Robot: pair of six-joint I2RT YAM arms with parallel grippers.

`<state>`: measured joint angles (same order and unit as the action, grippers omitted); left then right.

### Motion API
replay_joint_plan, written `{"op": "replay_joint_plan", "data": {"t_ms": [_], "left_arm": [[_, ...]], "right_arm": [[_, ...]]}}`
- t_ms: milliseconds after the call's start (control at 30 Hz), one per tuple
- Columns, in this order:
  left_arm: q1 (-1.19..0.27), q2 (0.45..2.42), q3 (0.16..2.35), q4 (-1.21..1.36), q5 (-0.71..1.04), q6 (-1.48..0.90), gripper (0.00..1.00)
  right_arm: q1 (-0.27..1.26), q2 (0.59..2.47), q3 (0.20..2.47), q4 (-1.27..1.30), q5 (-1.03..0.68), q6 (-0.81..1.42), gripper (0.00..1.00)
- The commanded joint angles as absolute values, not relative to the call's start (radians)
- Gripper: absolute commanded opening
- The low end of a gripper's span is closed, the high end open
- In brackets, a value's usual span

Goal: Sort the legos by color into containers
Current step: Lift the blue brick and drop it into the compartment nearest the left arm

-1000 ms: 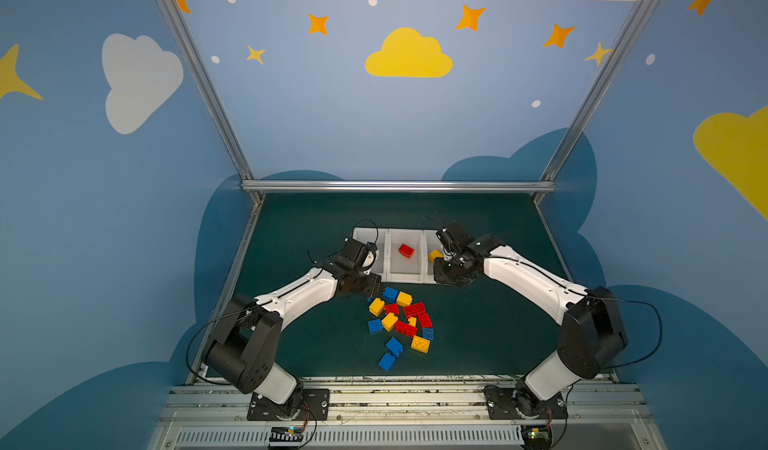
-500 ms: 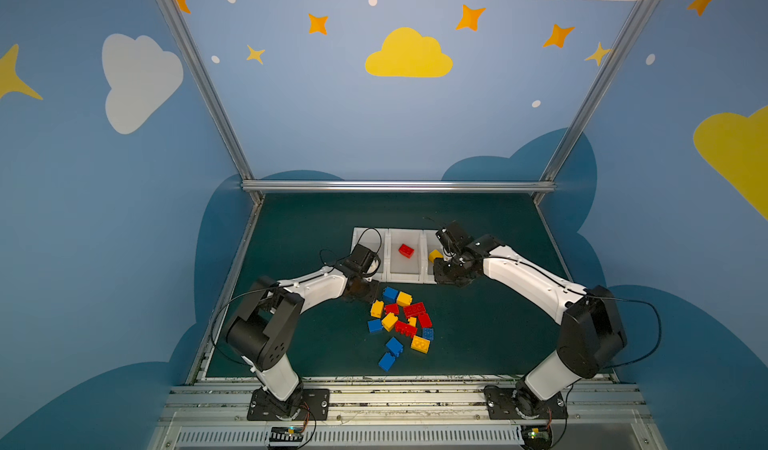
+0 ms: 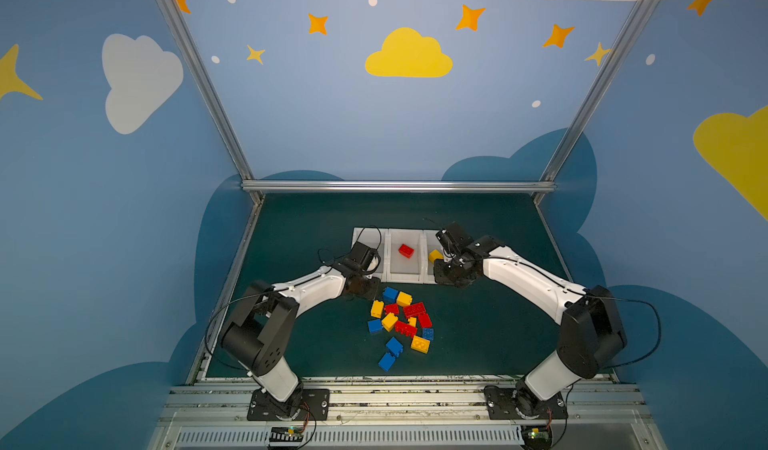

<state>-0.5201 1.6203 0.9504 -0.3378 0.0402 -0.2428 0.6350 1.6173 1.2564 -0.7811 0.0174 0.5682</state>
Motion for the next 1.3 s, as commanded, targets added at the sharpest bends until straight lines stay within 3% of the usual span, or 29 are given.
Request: {"op": "replay_joint_plan", "data": {"t_ms": [0,367,433,533,700,1067,1267], "left_arm": [[-0.516,1.565,1.011,-0.351,-0.014,-0.239,0.17],[-0.428,1.756,1.241,-0.385,0.033,-0.158,0.2],[-0.428,1.77,1.244,-0.375,0.037,-0.163,0.24],[-0.428,1.775,1.241,-0.371,0.025,-0.177,0.41],[-0.428,1.751,1.226,-0.367,0.0,-0.181,0.51],[-0.406,1.609,1.129,-0.364,-0.01,-0.213,0.55],[-0.385,1.461,1.01,-0.373,-0.048,-0.259,0.56]], "right_arm": [[0.635,1.605,1.248,-0.79,0.026,0.572,0.3],[0.637,1.593,1.247,-0.795,0.03,0.571,0.29],[0.636,1.59,1.245,-0.795,0.033,0.569,0.29],[0.635,1.594,1.25,-0.799,0.032,0.566,0.29],[0.636,1.601,1.253,-0.789,0.019,0.563,0.29],[0.68,1.665,1.301,-0.785,-0.014,0.522,0.34],[0.737,1.748,1.356,-0.781,-0.03,0.509,0.43]]}}
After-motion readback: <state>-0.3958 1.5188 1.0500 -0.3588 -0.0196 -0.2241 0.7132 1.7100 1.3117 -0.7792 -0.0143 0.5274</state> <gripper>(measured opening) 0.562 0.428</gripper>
